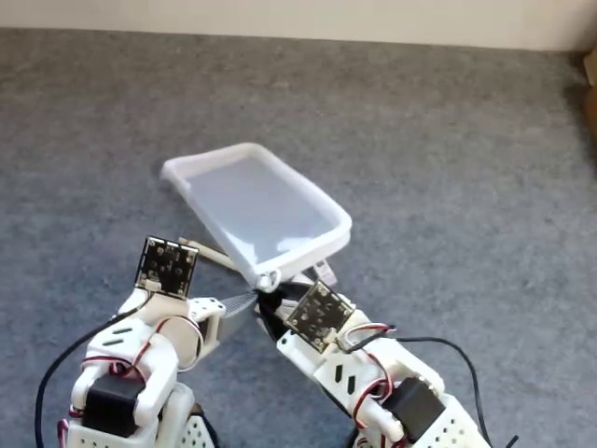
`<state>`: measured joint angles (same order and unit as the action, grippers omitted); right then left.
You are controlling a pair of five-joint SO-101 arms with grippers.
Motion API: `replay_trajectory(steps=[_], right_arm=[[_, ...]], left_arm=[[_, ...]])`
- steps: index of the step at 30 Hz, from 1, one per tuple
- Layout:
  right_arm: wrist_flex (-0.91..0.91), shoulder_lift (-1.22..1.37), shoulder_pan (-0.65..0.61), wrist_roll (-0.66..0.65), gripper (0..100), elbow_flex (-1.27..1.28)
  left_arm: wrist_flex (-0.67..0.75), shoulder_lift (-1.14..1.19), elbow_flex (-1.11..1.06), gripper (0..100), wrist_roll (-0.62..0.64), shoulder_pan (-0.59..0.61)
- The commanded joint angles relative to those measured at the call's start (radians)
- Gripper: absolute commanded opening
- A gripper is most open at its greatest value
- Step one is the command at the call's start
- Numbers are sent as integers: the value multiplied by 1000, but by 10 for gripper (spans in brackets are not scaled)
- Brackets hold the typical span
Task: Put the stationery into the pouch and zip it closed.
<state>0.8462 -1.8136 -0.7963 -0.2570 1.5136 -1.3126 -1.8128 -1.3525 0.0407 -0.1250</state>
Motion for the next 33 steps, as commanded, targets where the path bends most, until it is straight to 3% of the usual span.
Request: replay_trajectory(steps=[1,16,33], right_arm=[[7,-5,4,-12,4,-18],[56,-5,5,-17,4,-19],[108,-4,-71,-17,4,-21]], left_arm=[[28,-15,15,362,9,39],[46,-15,-18,362,9,203],[41,-15,4,366,37,104]])
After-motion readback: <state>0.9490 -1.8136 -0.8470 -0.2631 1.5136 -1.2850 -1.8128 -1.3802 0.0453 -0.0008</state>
